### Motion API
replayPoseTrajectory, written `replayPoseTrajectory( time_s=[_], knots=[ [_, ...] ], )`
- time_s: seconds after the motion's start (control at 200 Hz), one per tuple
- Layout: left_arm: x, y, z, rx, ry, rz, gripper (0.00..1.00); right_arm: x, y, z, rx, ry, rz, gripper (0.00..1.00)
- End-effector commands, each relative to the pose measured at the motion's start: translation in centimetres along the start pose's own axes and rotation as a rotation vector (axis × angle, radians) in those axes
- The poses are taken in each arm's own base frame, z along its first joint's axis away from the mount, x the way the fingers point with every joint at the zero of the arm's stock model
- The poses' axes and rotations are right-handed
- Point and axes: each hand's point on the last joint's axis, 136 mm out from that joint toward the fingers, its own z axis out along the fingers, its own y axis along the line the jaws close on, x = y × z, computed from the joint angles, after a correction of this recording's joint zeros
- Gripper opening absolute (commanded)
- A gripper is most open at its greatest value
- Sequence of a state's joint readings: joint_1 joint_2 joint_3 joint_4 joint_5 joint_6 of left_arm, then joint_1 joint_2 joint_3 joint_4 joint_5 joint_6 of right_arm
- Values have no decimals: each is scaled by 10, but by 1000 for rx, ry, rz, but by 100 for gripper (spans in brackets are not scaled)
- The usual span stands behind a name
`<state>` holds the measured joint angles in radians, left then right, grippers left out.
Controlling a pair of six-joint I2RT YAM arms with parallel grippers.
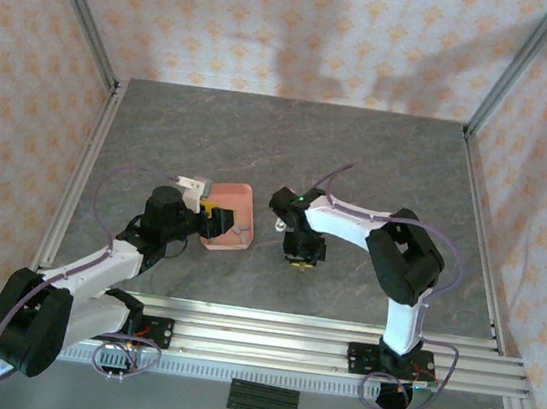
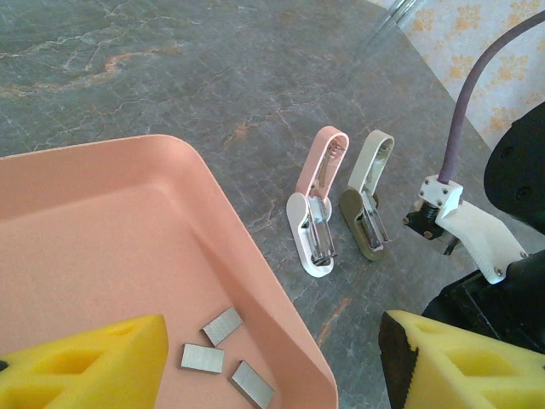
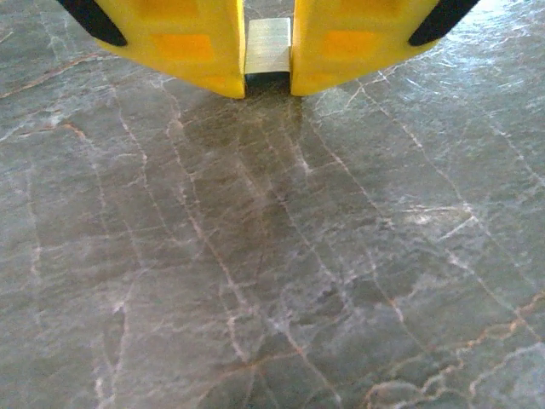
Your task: Load the staples into the stapler
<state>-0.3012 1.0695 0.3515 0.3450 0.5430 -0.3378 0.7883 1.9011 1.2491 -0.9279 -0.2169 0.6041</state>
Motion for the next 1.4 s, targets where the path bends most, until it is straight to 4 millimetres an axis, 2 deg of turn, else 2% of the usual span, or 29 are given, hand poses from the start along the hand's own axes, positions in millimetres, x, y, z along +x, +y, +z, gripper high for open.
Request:
replayPoseTrajectory(
  time_s=[0.0,0.115,0.2,0.32,0.455,0.616,0.781,0.931,1.121,1.396],
  knots=[
    [-7,-6,1,16,-12,34,68,5,-9,15,35,36,9,17],
    [-11,-8,1,22,-21,41,68,2,-9,10,23,7,21,16],
    [-16,-11,1,27,-32,48,68,-5,-10,-2,16,-52,37,15],
    [-25,-13,1,31,-59,54,68,-26,-11,-37,-25,-217,69,15],
    [-32,-9,3,13,-102,63,69,-50,-3,-81,-125,-431,94,15],
    [-37,-3,10,-4,-128,73,70,-73,7,-107,-166,-597,108,15],
    [-35,4,25,-5,-120,74,71,-88,37,-107,-182,-625,109,14],
    [-28,12,41,1,-93,52,71,-99,49,-96,-128,-613,111,13],
    [-25,26,47,-25,-81,27,71,-109,53,-85,-92,-589,119,13],
    [-28,49,41,-80,-110,-17,71,-118,55,-68,-82,-537,152,13]
  ],
)
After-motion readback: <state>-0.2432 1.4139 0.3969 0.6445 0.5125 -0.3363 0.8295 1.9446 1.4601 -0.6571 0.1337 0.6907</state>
